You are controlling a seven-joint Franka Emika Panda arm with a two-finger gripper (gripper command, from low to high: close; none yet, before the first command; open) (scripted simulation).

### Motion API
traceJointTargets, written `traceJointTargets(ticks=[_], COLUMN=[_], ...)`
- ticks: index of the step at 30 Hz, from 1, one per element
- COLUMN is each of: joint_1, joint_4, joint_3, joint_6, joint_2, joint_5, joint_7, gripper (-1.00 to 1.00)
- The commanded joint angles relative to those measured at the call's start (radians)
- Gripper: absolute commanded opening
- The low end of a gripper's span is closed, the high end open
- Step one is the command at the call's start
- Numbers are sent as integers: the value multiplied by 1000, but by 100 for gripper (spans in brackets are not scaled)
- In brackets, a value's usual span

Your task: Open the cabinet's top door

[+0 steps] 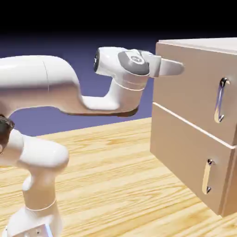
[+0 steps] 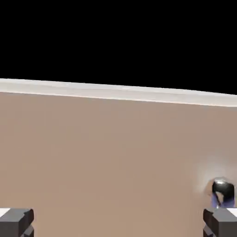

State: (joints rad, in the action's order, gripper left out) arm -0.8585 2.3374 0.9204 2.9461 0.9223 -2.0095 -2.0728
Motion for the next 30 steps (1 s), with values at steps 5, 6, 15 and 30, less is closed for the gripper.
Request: traceJointTargets(ticks=[5,6,15,30], joint_1=[-92,-110,-275,-516], joint_4=[-51,-61,-153,-325], joint_3=[100,120,299,476], joint_6=[-10,-12,-30,-65], joint_2=[38,46,114,132], joint_5=[-218,-261,-652,-880], joint_7=[-144,-173,-432,-579], gripper=[100,100,100,-100])
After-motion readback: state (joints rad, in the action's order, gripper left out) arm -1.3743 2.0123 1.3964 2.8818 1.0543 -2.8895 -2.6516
